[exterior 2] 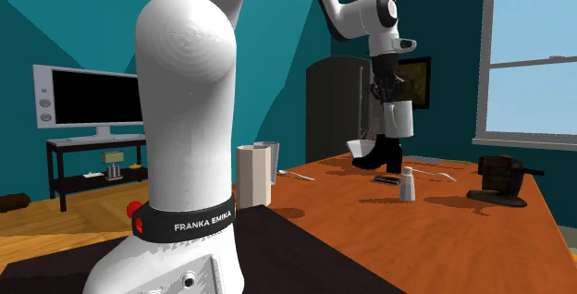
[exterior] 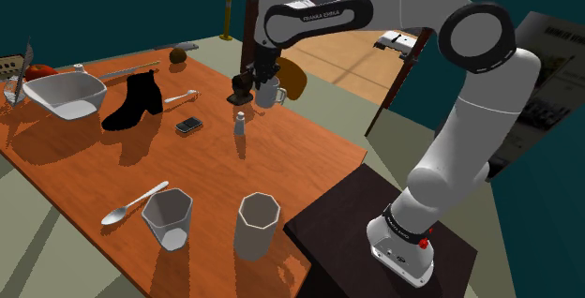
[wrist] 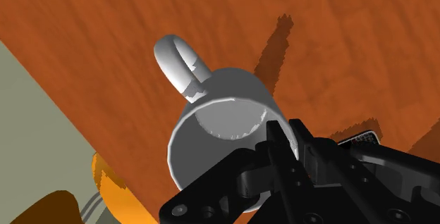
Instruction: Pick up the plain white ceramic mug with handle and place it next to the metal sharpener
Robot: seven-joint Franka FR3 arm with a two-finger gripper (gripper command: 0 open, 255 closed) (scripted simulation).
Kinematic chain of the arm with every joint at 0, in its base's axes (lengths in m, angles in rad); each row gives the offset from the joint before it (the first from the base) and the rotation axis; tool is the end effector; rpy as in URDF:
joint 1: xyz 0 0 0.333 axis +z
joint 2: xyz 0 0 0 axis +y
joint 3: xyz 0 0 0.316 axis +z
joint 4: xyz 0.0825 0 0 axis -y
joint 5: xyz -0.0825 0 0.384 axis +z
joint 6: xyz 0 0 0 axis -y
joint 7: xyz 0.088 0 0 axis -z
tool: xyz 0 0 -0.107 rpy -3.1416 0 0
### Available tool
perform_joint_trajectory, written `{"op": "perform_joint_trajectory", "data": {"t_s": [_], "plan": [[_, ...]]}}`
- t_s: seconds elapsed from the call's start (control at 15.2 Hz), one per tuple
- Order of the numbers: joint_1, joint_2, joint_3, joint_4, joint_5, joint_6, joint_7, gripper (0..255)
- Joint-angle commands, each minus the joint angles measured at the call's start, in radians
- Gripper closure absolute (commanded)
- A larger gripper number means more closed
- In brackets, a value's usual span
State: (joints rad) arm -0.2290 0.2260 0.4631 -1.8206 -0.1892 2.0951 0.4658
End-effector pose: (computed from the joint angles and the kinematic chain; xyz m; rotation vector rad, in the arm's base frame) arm 0.6104 0.1195 0.4311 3.0913 -0.2429 0.1456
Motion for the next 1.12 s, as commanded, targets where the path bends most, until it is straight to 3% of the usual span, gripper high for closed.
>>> {"op": "perform_joint_trajectory", "data": {"t_s": [0.0, 0.4, 0.73, 1.06], "plan": [[-0.016, 0.036, -0.016, 0.042, -0.011, -0.005, -0.033, 255], [-0.046, 0.183, -0.060, 0.249, -0.045, -0.068, -0.123, 255], [-0.055, 0.335, -0.093, 0.485, -0.070, -0.149, -0.199, 255], [-0.057, 0.348, -0.098, 0.438, -0.077, -0.090, -0.191, 255]]}}
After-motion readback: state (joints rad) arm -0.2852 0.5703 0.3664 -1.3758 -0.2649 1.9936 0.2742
